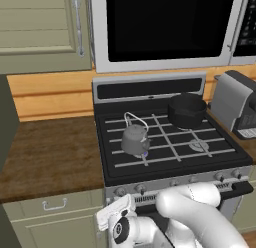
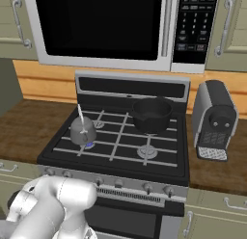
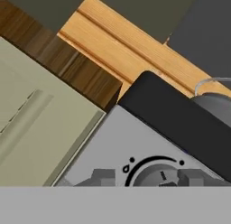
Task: Pick the kettle from the counter and place it on a stove burner. Then turn the burner on.
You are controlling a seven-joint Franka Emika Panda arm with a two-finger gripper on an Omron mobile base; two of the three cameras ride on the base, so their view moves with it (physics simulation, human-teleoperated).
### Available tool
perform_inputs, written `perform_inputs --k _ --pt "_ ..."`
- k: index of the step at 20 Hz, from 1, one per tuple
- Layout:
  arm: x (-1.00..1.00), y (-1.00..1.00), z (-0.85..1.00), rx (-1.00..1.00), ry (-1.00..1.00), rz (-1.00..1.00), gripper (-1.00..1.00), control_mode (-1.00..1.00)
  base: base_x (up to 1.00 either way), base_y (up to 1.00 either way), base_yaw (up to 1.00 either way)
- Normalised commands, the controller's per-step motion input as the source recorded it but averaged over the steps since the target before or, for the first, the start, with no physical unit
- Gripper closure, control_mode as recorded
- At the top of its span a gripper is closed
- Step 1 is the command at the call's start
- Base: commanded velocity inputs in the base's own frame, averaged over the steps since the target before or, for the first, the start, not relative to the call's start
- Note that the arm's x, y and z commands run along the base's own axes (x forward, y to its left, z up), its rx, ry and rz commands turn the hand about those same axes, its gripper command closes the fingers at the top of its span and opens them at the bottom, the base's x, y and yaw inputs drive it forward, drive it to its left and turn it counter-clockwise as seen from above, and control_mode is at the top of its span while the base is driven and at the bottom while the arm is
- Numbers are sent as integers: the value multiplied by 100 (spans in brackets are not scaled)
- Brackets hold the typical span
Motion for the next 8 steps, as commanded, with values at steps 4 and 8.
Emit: perform_inputs --k 4,8 --pt "-8 47 5 -28 10 17 100 -100 0 0 0" --pt "0 0 0 0 -1 0 100 -100 0 0 0"
